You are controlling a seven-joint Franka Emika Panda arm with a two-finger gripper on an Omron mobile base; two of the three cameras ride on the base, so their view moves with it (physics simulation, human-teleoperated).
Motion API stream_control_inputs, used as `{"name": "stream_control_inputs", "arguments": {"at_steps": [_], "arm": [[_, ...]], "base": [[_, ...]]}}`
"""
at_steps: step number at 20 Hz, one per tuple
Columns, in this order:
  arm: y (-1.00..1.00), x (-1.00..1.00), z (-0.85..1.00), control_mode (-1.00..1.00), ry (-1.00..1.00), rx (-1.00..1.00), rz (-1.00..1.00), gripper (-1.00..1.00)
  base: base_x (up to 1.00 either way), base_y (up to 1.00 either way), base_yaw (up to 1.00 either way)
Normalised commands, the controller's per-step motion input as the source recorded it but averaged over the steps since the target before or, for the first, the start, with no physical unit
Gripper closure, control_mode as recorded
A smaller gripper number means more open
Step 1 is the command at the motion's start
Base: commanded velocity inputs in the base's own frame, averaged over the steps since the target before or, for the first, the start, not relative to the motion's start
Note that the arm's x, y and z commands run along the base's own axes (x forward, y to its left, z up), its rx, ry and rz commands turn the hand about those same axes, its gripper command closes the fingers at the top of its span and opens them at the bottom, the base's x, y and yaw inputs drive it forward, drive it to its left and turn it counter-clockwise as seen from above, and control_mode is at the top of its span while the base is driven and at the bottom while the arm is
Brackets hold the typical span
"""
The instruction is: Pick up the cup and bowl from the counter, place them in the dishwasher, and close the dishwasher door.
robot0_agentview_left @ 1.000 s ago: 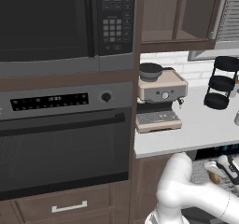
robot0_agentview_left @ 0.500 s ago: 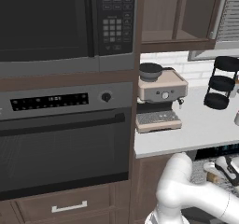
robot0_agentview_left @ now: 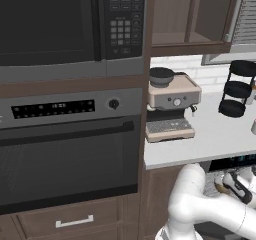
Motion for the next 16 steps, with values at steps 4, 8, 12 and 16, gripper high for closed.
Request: {"name": "stream_control_inputs", "arguments": {"at_steps": [4,8,12,16], "arm": [[-0.38,0.02,0.17,-1.00,0.00,-0.16,-0.13,-1.00],[-0.52,-0.23,0.64,-1.00,-0.04,-0.03,-0.05,-1.00],[-0.55,-0.35,0.81,-1.00,-0.01,0.00,0.00,-1.00],[-0.43,-0.37,0.82,-1.00,0.00,0.00,0.00,-1.00]], "base": [[0.00,0.00,0.00],[0.00,0.00,0.00],[0.00,0.00,0.00],[0.00,0.00,0.00]]}}
